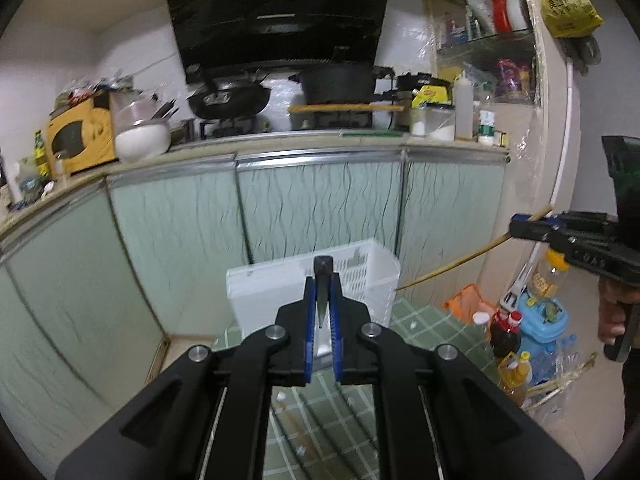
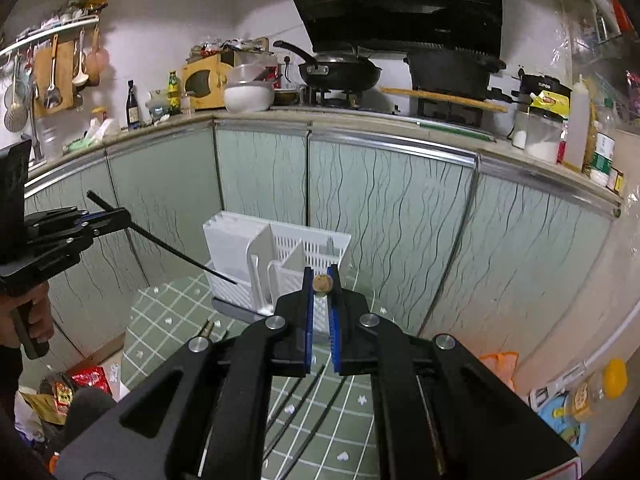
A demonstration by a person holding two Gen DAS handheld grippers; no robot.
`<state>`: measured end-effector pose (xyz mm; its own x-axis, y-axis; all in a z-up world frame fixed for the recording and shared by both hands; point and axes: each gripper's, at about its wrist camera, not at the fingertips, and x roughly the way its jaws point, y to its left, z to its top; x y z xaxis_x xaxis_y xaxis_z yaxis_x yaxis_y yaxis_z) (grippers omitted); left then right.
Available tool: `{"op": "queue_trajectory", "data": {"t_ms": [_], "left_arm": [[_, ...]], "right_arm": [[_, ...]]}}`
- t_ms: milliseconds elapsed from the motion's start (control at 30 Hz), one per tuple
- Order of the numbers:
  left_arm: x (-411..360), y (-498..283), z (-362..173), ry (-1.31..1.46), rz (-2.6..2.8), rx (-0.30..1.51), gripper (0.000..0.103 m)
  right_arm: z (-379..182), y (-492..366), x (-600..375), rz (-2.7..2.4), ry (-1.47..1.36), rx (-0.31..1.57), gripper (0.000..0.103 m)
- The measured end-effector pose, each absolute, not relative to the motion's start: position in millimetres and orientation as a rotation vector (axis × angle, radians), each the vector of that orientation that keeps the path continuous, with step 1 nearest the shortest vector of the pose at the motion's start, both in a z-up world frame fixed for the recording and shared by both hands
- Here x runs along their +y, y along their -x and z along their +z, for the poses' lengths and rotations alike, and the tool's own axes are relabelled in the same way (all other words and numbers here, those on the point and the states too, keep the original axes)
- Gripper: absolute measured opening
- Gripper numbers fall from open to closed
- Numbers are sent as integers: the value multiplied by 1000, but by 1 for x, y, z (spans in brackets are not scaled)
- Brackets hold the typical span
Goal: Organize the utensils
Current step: 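Lower both chopsticks into the holder and open both tools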
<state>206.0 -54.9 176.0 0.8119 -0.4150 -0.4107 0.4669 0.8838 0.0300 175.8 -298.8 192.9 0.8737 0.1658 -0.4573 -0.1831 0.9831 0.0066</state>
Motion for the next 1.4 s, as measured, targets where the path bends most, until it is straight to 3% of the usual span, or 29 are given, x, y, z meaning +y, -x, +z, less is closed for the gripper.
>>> {"op": "queue_trajectory", "data": {"t_ms": [400, 867, 900, 933, 1000, 1167, 1400], "left_arm": [[-106, -260, 198, -110, -543, 405, 6], [-134, -322, 132, -99, -555, 532, 7], [-134, -325, 128, -104, -548, 538, 18], [-134, -325, 124, -113, -530, 544, 54], [-125, -318, 121, -130, -439, 524, 98], [-99, -290, 129, -130, -396, 465, 98], [-73, -246, 135, -150, -371, 436, 98]], "right_arm": [[198, -228, -299, 196, 40, 495, 6], [147, -287, -300, 196, 19, 585, 6], [143, -289, -301, 181, 20, 592, 11], [140, -290, -302, 171, 16, 605, 17], [138, -287, -306, 158, 0, 605, 58], [141, -264, -312, 93, 13, 574, 92], [143, -221, -310, 69, 39, 556, 95]]}}
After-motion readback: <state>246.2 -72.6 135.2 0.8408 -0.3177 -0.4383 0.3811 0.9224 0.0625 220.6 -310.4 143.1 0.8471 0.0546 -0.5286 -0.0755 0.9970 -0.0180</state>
